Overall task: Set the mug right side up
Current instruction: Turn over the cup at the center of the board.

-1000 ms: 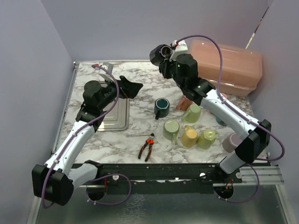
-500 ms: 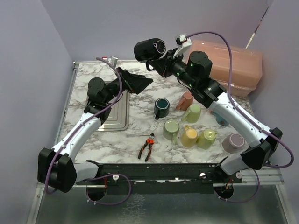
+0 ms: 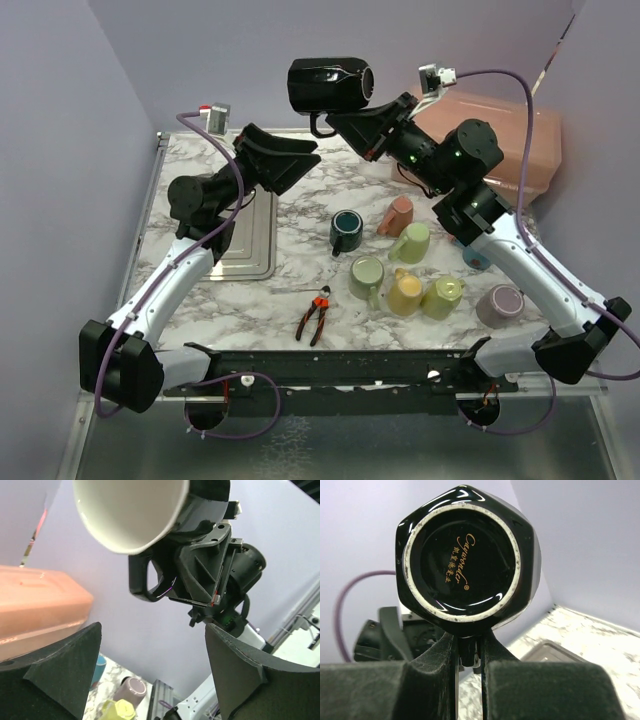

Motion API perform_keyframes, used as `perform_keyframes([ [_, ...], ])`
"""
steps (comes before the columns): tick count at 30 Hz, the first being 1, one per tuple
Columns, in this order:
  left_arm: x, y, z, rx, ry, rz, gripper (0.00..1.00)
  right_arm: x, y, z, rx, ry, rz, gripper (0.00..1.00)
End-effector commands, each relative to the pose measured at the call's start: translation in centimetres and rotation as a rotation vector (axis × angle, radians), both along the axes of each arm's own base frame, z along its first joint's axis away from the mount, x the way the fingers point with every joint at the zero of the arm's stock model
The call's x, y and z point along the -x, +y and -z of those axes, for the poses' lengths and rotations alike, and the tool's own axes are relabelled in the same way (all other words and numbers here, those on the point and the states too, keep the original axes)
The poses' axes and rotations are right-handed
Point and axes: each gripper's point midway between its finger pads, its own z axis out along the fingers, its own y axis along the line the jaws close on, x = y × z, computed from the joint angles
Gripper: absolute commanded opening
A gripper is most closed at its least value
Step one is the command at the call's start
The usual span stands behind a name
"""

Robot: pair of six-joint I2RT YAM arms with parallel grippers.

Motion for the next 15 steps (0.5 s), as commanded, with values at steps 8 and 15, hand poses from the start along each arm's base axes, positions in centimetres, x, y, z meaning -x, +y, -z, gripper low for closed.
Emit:
perform_keyframes([
  [8, 3.2, 0.2, -4.5, 0.158, -0.087, 0.1, 0.73, 5.0, -0.9, -5.3, -0.242, -0.066, -0.197, 0.01],
  [15, 2.3, 1.7, -4.8, 0.316, -0.025, 0.084, 0.6, 5.5, -0.6, -3.7, -0.27, -0.015, -0.253, 0.01],
])
